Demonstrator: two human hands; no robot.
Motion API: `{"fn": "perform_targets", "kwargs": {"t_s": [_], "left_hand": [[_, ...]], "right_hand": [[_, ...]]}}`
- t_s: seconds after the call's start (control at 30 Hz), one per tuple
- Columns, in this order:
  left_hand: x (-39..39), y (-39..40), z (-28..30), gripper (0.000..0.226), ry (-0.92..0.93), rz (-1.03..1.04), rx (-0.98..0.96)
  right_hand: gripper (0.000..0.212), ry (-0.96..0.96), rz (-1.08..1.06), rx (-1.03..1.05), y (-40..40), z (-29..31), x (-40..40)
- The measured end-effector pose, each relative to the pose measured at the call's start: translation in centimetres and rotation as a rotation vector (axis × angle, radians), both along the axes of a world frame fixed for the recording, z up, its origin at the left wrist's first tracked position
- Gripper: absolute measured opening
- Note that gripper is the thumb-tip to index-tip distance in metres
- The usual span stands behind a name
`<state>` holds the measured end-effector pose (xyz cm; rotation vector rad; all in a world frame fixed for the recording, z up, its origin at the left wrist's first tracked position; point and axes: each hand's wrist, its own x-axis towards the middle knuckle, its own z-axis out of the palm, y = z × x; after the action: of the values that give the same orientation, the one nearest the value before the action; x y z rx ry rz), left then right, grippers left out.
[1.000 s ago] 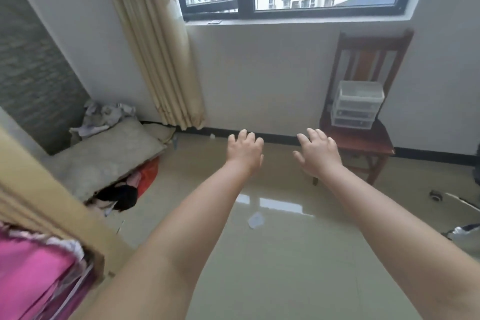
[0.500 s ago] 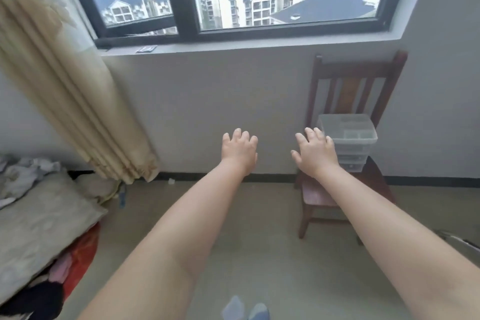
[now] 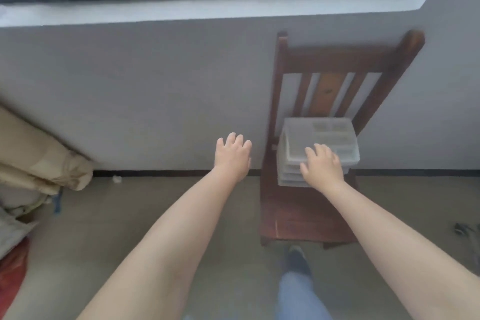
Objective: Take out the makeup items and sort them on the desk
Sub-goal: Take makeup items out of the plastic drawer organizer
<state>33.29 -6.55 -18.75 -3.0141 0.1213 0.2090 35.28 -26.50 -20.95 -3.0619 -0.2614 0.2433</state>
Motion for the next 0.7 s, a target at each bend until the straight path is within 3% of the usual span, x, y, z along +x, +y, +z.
{"fn": "perform_targets", "kwargs": {"t_s": [0.23, 0.37, 0.47, 0.6, 0.7], "left_hand": [[9.8, -8.6, -7.7, 0.043, 0.077, 0.007, -0.119], [12.1, -11.4, -12.8, 0.032, 0.122, -0.047, -0.207], [13.3, -11.7, -16.0, 0.046, 0.197, -0.039, -0.235], [14.0, -10.9, -19.0, 0.046, 0.115, -0.155, -0.269], [14.1, -10.0, -20.7, 0.045, 0.017, -0.239, -0.268]], "right_hand": [[0.018, 0.205, -0.045, 0.044, -7.6, -7.3, 7.8], [0.032, 0.457, -0.261, 0.155, -9.7, -12.8, 9.6], [0.032, 0.592, -0.635, 0.466, -9.2, -16.8, 10.8], [0.032, 0.72, -1.366, 1.209, -7.1, -20.9, 12.1], [0.021, 0.674, -1.606, 1.654, -6.3, -22.2, 13.8]]}}
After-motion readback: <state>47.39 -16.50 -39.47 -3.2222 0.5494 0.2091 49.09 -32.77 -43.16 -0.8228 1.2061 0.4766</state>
